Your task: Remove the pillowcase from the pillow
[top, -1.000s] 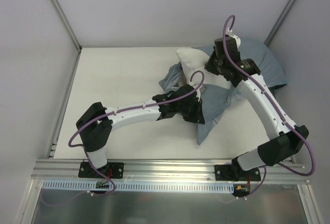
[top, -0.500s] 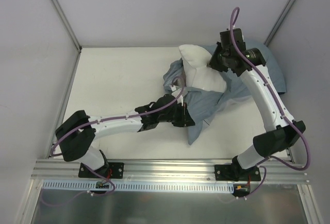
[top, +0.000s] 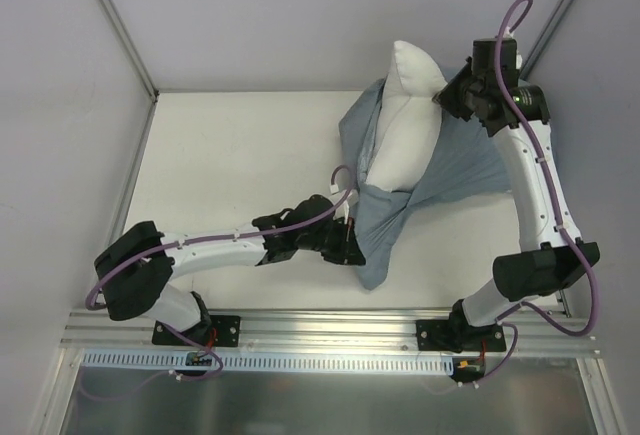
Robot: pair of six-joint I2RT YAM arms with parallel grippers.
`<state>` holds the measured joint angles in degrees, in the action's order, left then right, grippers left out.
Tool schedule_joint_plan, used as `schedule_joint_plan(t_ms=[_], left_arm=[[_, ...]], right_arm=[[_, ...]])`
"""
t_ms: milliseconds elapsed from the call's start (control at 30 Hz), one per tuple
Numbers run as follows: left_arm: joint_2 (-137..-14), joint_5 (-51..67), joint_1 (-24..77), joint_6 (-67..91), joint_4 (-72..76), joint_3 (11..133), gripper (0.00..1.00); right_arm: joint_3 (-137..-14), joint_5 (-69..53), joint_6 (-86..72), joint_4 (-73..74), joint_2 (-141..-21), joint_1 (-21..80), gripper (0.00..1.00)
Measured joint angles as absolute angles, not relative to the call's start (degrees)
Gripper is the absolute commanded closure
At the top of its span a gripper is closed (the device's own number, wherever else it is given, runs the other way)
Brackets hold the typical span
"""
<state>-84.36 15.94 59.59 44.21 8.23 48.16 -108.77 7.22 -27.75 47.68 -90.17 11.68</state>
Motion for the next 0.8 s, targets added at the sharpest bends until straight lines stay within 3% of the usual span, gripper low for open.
schedule_joint_plan(t_ms=[300, 800], left_arm=[[-73.89, 13.89, 59.68, 42.83, 6.85, 40.62, 1.0], [-82.54, 13.15, 59.66, 44.18, 8.95, 39.66, 1.0]], right_arm=[[-108.36, 5.15, -29.67, 47.05, -90.61, 9.34, 0.99], [-113.86, -9.43, -28.88, 51.33, -96.03, 2.24, 0.99]])
